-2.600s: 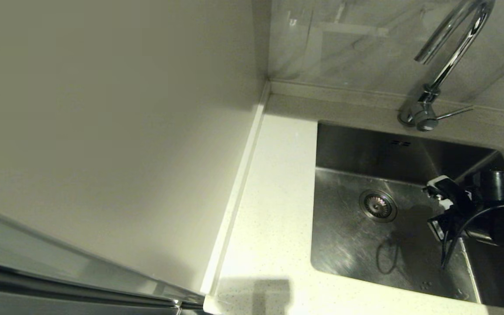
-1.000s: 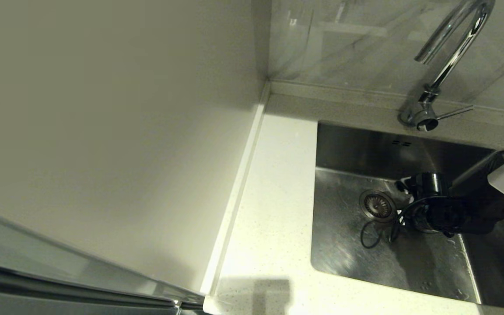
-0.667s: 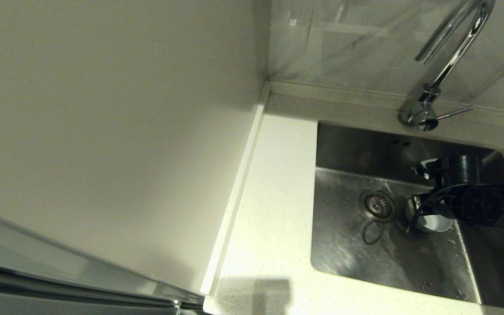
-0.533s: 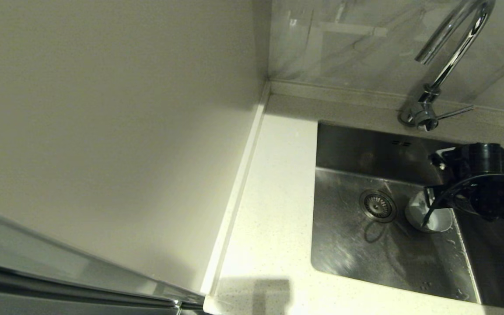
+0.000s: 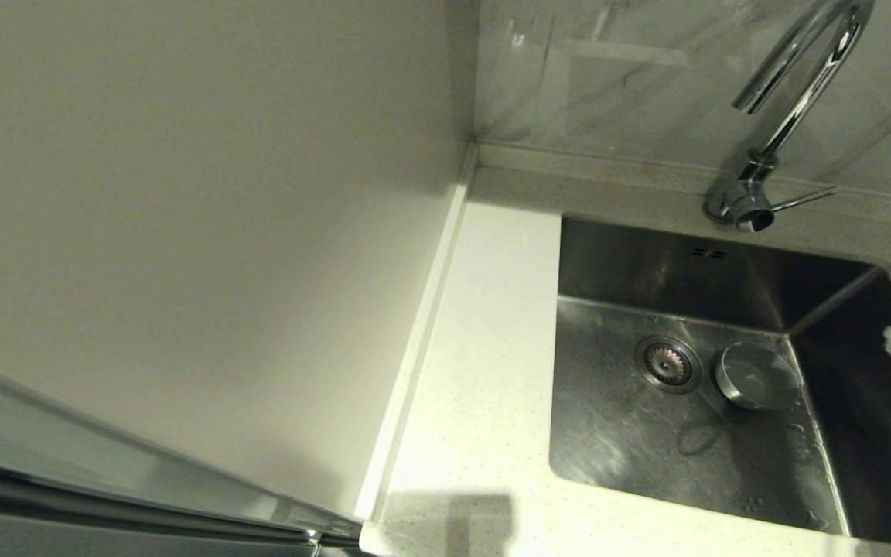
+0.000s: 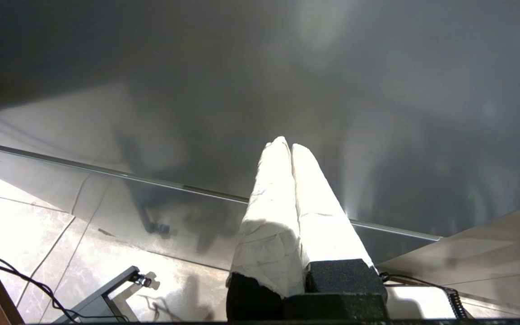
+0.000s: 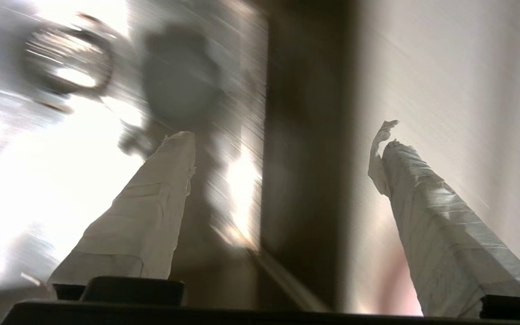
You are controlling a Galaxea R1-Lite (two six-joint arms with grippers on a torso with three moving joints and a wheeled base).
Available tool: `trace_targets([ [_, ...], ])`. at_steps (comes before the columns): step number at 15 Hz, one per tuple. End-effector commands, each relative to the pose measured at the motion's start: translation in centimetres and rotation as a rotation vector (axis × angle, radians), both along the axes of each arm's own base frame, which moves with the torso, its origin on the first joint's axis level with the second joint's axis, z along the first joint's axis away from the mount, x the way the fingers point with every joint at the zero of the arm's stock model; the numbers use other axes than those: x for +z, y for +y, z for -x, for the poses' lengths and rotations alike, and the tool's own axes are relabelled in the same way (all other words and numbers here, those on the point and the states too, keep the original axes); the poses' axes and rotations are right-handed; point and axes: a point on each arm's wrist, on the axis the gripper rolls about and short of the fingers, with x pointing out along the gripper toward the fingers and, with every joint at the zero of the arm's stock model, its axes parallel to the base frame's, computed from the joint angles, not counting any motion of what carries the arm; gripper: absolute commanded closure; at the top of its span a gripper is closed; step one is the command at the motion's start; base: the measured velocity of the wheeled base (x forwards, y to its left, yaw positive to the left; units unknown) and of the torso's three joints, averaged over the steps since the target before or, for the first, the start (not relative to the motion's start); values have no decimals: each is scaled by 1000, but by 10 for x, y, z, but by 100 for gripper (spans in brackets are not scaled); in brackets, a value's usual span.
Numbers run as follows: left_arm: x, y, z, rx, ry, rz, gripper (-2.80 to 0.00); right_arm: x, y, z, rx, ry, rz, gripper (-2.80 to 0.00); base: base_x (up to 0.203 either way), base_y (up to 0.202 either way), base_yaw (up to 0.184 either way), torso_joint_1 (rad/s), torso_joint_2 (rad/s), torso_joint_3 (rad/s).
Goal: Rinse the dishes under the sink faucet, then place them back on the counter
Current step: Put a bowl into the sink
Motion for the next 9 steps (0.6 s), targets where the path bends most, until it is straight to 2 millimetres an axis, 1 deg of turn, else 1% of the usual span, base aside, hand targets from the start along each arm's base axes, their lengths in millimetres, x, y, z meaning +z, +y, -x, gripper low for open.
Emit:
trace_targets([
  [1,0,0,0,1,-3,1,0,21,-17,36,-136,50,-16,-280,0,0,0,0,0,0],
  [3,0,0,0,1,-3,1,0,30,-36,51,-220,91,-68,-280,0,0,0,0,0,0],
  [5,0,0,0,0,-3,1,0,33,-56,61,-273,124,-146,-280,0,0,0,0,0,0],
  [7,0,0,0,1,-5,0,0,24,-78,64,-319,160,-230,-280,0,0,0,0,0,0],
  [9,0,0,0,0,-5,0,0,9,-97,63,-353,198,-295,-280,0,0,0,0,0,0],
])
